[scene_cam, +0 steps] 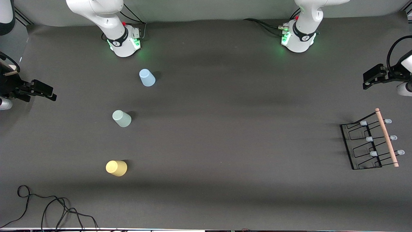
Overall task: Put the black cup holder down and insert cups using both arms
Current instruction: 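Lower the left gripper over the wooden rod of the black rack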
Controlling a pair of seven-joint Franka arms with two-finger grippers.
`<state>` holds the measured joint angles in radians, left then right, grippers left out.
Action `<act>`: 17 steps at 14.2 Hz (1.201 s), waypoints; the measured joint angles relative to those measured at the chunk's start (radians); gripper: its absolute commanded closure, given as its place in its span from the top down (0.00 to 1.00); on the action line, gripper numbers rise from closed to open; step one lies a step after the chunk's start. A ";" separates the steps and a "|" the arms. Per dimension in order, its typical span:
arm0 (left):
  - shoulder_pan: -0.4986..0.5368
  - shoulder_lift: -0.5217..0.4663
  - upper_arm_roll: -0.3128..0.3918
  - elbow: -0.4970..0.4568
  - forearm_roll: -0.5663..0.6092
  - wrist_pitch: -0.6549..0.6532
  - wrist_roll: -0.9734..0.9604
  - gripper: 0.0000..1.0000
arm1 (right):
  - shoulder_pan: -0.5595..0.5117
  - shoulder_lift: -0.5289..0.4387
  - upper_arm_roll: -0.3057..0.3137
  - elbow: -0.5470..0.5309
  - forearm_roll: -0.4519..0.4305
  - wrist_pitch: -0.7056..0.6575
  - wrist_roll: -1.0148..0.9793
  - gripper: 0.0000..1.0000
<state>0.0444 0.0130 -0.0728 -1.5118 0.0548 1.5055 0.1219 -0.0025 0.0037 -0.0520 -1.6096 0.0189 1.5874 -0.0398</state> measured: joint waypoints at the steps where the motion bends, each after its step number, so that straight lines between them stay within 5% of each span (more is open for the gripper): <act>1: 0.000 0.000 -0.002 0.000 0.000 0.001 -0.003 1.00 | 0.000 0.000 0.000 0.000 0.000 0.000 0.000 1.00; 9: 0.018 0.012 0.001 -0.021 -0.001 0.040 0.007 1.00 | 0.000 -0.001 -0.001 0.000 0.000 0.000 0.000 1.00; 17: 0.221 0.201 0.016 -0.033 0.000 0.197 0.133 0.97 | 0.000 -0.002 -0.002 0.001 0.000 0.000 0.000 1.00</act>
<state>0.2650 0.2136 -0.0568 -1.5452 0.0544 1.7029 0.2553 -0.0024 0.0014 -0.0543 -1.6086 0.0189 1.5875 -0.0398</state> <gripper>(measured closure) 0.031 0.000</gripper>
